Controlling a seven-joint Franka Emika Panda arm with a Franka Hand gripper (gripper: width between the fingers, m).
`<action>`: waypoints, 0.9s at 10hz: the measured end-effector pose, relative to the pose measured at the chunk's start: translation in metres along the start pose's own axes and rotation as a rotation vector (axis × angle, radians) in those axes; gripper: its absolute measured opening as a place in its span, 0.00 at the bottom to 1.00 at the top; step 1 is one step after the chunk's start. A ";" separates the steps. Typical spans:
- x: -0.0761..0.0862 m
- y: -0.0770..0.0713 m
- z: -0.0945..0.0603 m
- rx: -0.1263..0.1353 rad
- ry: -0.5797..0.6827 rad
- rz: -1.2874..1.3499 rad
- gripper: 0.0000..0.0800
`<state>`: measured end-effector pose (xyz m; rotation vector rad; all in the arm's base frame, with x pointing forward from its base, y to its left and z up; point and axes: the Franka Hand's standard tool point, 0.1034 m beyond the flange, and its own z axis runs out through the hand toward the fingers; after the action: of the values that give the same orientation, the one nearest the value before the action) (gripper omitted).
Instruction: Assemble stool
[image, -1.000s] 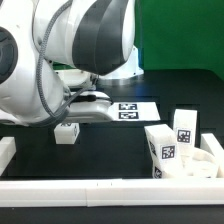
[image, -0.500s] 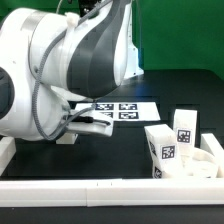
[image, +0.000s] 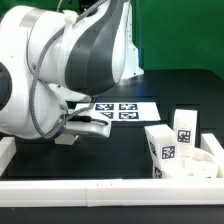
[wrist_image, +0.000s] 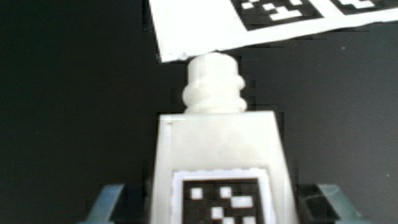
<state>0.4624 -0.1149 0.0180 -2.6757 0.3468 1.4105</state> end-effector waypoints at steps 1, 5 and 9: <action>-0.010 -0.010 -0.016 -0.002 0.016 -0.014 0.41; -0.041 -0.030 -0.066 -0.027 0.381 -0.140 0.41; -0.046 -0.057 -0.097 -0.024 0.661 -0.113 0.41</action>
Offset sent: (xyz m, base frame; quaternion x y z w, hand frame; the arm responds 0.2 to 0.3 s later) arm 0.0080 -0.0115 0.0604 -0.0746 0.2963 -0.1291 0.9434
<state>0.5288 -0.0712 0.1101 -3.0503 0.2141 0.4661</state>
